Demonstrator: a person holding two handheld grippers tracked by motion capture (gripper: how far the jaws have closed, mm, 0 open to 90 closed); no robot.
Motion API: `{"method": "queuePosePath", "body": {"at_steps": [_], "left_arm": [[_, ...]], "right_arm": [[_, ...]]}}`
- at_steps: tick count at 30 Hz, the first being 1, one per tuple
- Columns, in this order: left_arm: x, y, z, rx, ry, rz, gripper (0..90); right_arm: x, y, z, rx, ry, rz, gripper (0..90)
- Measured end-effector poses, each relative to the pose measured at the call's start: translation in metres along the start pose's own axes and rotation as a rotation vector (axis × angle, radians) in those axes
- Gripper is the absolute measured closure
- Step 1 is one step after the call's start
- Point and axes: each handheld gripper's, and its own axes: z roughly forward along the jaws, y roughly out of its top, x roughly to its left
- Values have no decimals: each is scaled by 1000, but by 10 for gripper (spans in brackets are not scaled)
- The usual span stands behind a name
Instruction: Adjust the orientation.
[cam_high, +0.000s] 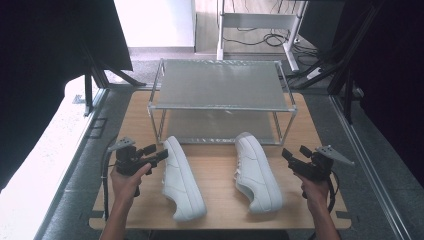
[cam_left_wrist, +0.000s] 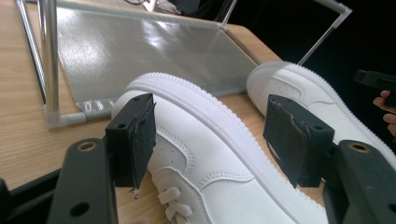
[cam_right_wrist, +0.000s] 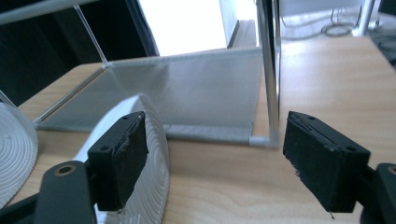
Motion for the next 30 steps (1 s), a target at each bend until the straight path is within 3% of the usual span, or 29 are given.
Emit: {"method": "queuePosePath", "body": {"at_steps": [4, 9, 16, 17, 20, 23, 24, 26, 30], "left_arm": [[1, 1, -3, -10, -3, -4, 339], [-3, 2, -5, -23, -49, -11, 333], [-4, 1, -4, -23, 7, 8, 371], [-4, 1, -4, -23, 7, 8, 391], [-6, 2, -8, -27, -20, 6, 562], [-10, 5, -14, -25, -26, 25, 633], [-11, 6, -16, -18, -39, 32, 710], [-14, 10, -24, -21, -52, 43, 751], [-22, 10, -29, -15, -38, 58, 842]], "right_arm": [[10, -1, 0, -1, -68, -106, 255], [16, -7, 3, 50, -41, -118, 268], [15, -10, 5, 69, -50, -124, 270], [15, -10, 5, 69, -50, -124, 270], [13, -15, 7, 86, -31, -82, 273], [16, -16, 8, 92, -31, -89, 273], [18, -17, 7, 92, -31, -100, 273], [19, -17, 7, 94, -29, -102, 273], [20, -20, 8, 103, -23, -93, 275]]}}
